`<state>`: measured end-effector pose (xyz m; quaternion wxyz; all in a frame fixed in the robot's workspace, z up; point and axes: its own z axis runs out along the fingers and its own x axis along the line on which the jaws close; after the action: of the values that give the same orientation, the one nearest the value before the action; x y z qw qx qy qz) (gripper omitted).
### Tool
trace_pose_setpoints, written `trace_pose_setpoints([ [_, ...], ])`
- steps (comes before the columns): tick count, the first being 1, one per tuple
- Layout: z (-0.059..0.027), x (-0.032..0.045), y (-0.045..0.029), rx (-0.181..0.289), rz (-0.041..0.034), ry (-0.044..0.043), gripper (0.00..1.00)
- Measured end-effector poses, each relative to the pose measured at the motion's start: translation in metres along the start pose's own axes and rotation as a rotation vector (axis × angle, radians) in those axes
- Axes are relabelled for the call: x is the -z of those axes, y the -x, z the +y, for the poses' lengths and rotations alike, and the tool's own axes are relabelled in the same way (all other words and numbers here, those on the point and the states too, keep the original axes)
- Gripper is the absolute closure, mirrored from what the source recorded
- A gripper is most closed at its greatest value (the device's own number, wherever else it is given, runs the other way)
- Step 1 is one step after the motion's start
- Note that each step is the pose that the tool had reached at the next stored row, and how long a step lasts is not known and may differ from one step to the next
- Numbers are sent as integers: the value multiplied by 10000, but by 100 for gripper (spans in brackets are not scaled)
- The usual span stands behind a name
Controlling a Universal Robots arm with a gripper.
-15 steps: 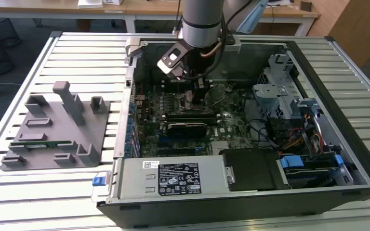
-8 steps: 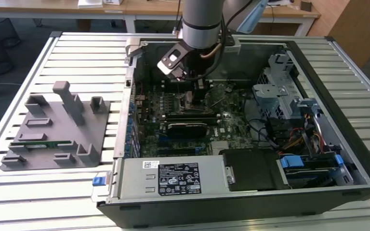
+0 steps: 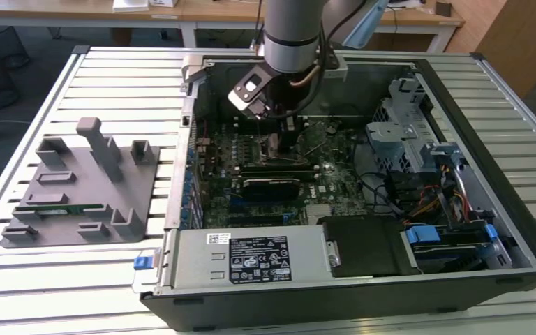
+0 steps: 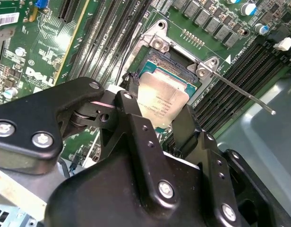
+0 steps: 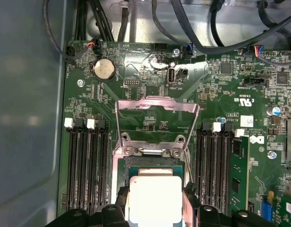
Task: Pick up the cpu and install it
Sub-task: 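Place the cpu into insertion slot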
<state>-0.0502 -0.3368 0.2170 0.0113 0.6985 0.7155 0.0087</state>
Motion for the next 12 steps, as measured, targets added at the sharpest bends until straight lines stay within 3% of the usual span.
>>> trace_pose_setpoints([
  [12, -4, -130, -2, -80, -3, 0, 47],
])
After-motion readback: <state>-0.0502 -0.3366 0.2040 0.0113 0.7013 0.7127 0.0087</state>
